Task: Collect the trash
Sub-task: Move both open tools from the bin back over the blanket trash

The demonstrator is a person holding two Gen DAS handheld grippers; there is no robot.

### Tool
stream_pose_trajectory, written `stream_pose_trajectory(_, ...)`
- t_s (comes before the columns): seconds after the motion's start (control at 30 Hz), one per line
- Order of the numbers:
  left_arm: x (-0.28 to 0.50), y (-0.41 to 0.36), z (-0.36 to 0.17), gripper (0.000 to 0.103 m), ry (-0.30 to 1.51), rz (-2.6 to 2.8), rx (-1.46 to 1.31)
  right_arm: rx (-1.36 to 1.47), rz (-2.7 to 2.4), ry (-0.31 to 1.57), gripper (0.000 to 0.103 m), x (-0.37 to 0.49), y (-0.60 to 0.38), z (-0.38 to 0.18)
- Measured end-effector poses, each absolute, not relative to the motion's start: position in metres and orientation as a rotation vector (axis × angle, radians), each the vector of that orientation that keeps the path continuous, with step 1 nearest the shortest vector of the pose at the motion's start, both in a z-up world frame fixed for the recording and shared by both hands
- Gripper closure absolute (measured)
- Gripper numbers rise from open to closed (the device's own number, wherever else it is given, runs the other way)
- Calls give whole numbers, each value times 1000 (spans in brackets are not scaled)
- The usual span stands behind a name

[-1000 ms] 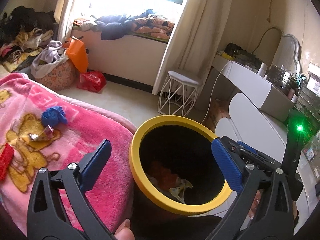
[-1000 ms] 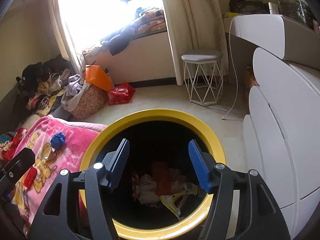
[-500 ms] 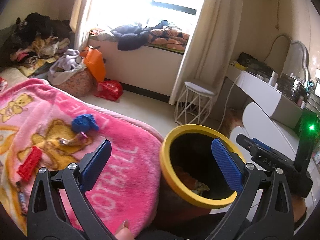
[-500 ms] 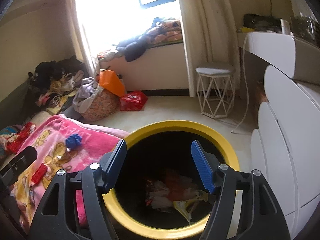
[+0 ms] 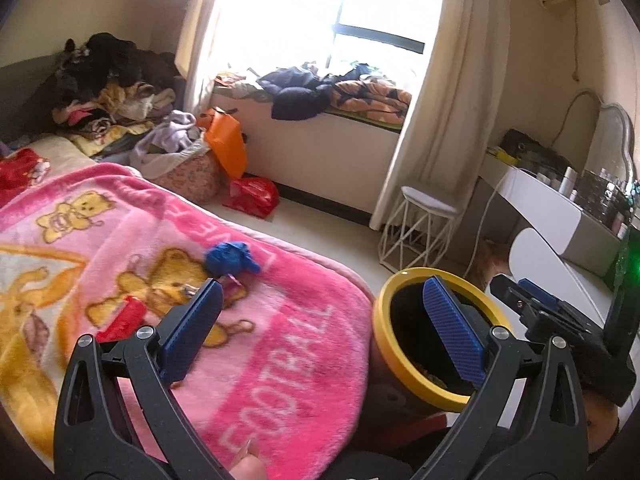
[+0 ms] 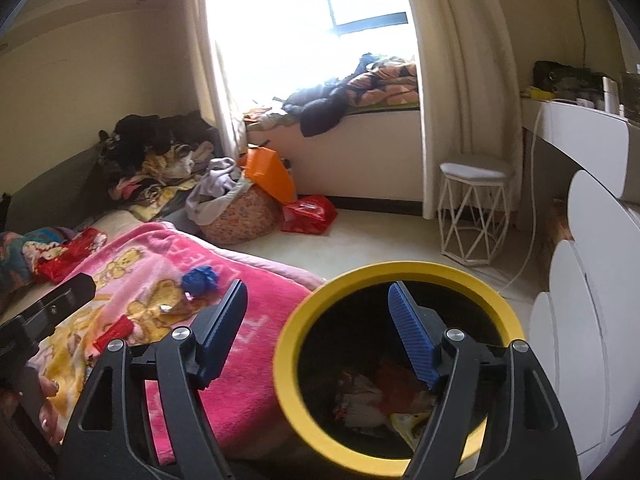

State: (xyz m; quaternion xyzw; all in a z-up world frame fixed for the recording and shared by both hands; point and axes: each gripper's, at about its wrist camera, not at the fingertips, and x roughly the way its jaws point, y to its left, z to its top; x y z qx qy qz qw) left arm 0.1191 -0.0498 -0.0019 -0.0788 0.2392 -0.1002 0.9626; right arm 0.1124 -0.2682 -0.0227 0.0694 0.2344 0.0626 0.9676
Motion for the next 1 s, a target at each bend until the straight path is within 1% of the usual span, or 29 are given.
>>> stream_pose_trajectory(0.23, 110, -27, 2, 11, 453, -145, -152, 132, 192, 468, 31, 113, -246, -19)
stream_pose_trajectory(0.7, 106, 19, -5, 11, 446, -54, -173, 51, 309, 492, 30, 123, -188, -19)
stream_pose_trajectory(1.0, 104, 54, -20, 11, 478, 14, -196, 32, 375, 542, 30, 155, -151, -25)
